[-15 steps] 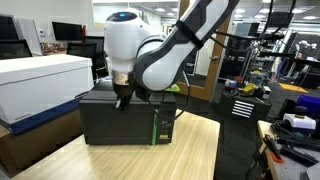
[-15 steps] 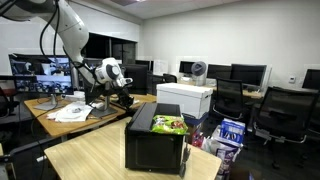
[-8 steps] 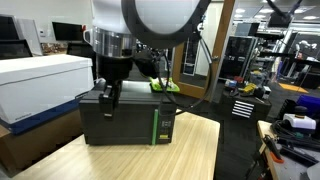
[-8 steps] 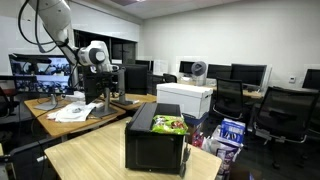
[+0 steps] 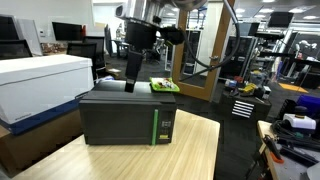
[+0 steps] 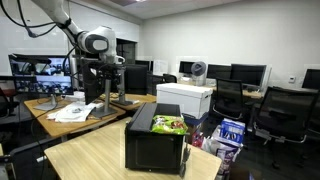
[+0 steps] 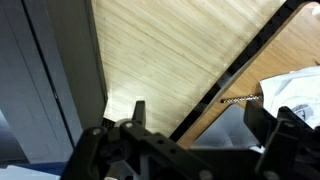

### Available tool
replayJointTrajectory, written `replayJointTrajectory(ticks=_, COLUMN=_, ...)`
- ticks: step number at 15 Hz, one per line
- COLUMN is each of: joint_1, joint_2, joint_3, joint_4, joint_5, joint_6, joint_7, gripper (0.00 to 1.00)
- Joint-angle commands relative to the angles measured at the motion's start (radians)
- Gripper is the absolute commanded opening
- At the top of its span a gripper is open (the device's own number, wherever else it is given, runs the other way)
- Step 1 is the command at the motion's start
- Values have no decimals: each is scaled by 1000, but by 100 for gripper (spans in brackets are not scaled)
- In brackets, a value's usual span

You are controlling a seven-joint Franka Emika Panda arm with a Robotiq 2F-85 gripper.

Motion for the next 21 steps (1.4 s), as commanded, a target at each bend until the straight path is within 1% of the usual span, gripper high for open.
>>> replayJointTrajectory(ticks=1, joint_1=-47, joint_2=-133, joint_3=-40, joint_4=-119, joint_5=117, joint_6=-41, joint_7=-109, gripper=100)
replayJointTrajectory(ticks=2, joint_1=-49, joint_2=-158, joint_3=-58, joint_4=-140, joint_5=115, joint_6=-49, joint_7=-109, gripper=100)
replayJointTrajectory(ticks=5, joint_1=-41, joint_2=-271, joint_3=-128, joint_4=-230, joint_5=30, joint_6=-111, joint_7=-43, gripper=100)
replayJointTrajectory(ticks=7, joint_1=-37, joint_2=-325, joint_3=-153, joint_4=-272, joint_5=-23, joint_6=-139, joint_7=4, gripper=100)
replayJointTrajectory(ticks=8, joint_1=-38, joint_2=-352, joint_3=-161, joint_4=-291, joint_5=-76, joint_6=-162, joint_7=50, gripper=100)
replayJointTrajectory(ticks=10, joint_1=-42, joint_2=-403, joint_3=-163, joint_4=-321, joint_5=-200, joint_6=-211, joint_7=149, gripper=100)
replayJointTrajectory(ticks=11, joint_1=-35, joint_2=-435, joint_3=-151, joint_4=-326, joint_5=-278, joint_6=-268, joint_7=219, gripper=100)
replayJointTrajectory(ticks=13, joint_1=-30, joint_2=-428, joint_3=-140, joint_4=-310, joint_5=-343, joint_6=-325, joint_7=287, gripper=100)
replayJointTrajectory(ticks=14, joint_1=-21, joint_2=-426, joint_3=-140, joint_4=-301, joint_5=-345, joint_6=-344, joint_7=295, gripper=100)
replayJointTrajectory(ticks=15, joint_1=-16, joint_2=-404, joint_3=-163, joint_4=-302, joint_5=-310, joint_6=-299, joint_7=249, gripper=100)
replayJointTrajectory(ticks=20, joint_1=-8, joint_2=-411, joint_3=-156, joint_4=-301, joint_5=-321, joint_6=-320, joint_7=272, gripper=100)
replayJointTrajectory(ticks=21, joint_1=0, joint_2=-425, joint_3=-157, joint_4=-305, joint_5=-325, joint_6=-341, joint_7=232, gripper=100)
